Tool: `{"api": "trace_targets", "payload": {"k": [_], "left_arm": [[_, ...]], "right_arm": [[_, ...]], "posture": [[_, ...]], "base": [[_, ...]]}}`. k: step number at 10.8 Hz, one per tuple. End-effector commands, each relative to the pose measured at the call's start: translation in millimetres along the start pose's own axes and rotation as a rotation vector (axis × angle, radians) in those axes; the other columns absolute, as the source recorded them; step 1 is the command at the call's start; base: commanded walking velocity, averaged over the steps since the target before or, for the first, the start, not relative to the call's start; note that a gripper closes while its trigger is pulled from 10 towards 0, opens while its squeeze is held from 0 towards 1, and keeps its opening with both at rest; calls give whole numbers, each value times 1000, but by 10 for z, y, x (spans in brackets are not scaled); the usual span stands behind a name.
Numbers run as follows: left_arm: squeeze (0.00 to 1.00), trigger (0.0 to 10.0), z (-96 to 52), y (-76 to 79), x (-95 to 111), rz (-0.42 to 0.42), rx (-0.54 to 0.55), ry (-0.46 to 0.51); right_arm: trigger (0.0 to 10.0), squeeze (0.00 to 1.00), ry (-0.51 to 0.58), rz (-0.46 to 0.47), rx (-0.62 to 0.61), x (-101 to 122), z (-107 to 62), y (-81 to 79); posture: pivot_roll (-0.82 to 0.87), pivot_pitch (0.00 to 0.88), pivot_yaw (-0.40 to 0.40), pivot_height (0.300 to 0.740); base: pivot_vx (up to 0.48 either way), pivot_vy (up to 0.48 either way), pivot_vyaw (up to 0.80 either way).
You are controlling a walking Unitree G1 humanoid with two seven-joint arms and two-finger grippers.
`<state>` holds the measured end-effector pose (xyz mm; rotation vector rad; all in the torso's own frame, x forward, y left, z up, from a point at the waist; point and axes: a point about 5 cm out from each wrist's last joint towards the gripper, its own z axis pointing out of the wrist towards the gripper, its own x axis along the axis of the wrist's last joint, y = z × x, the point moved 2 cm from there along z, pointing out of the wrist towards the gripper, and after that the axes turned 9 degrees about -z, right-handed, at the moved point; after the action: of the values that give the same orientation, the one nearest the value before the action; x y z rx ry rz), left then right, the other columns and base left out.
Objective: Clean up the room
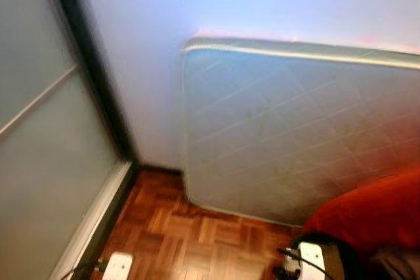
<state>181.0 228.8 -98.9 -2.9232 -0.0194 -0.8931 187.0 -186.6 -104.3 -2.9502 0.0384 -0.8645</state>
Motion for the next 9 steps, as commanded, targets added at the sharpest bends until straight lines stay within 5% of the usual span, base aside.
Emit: {"api": "trace_targets", "payload": {"k": [1,6,9], "left_arm": [[0,10000,3,49,-28,0,-8,-11],[0,10000,-2,113,-91,-33,-3,-17],[0,10000,-4,24,-53,-47,15,-9]], "right_arm": [[10000,0,-13,1,-18,-43,-12,45],[10000,0,3,-1,-38,15,-20,124],[10000,0,5,36,-53,-25,-14,76]], "posture": [[150,0,2,740],[178,0,-39,740],[170,4,-12,740]], "base": [[0,0,-775],[0,-115,-775],[0,0,-775]]}}
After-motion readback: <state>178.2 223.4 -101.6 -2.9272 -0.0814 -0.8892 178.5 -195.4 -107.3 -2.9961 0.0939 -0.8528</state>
